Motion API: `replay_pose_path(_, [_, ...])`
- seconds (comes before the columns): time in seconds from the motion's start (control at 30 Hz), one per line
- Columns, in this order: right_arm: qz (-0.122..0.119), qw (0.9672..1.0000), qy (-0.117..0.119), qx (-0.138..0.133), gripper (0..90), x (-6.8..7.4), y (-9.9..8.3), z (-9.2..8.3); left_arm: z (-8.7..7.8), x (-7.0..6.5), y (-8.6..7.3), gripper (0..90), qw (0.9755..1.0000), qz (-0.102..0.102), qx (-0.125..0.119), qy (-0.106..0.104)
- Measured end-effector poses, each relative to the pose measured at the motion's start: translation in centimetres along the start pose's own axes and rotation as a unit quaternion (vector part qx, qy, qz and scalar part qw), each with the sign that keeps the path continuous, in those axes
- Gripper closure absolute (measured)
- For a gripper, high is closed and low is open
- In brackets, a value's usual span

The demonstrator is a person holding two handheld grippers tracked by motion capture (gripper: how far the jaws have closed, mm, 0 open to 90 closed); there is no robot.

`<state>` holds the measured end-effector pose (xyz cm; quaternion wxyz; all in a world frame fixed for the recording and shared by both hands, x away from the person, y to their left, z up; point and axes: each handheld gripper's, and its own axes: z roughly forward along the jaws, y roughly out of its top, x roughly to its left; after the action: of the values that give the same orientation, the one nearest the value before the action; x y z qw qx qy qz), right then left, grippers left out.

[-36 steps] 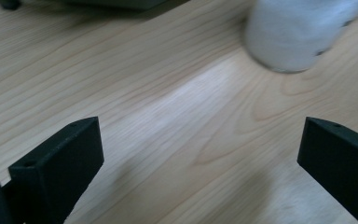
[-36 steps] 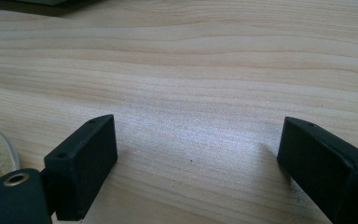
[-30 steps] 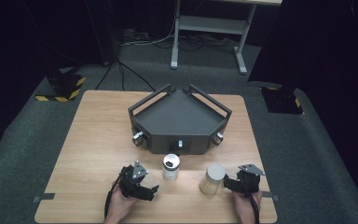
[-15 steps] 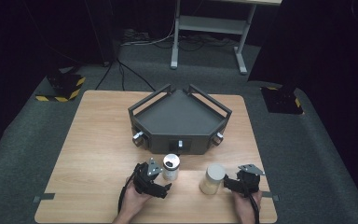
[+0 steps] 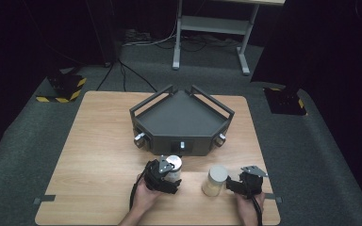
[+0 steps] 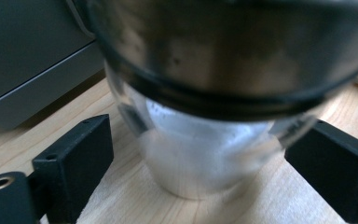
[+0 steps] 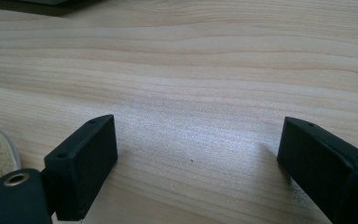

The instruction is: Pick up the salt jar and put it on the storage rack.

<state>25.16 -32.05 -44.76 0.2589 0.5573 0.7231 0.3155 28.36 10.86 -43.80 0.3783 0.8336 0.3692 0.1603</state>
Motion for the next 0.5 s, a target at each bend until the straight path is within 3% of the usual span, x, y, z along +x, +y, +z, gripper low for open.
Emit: replay_pose_path(0.5, [0.000,1.0000,0.000,0.000,11.8,0.00,0.00,0.00,0.58,-0.41,-0.05,21.9,0.9999,-0.002,-0.014,0.008])
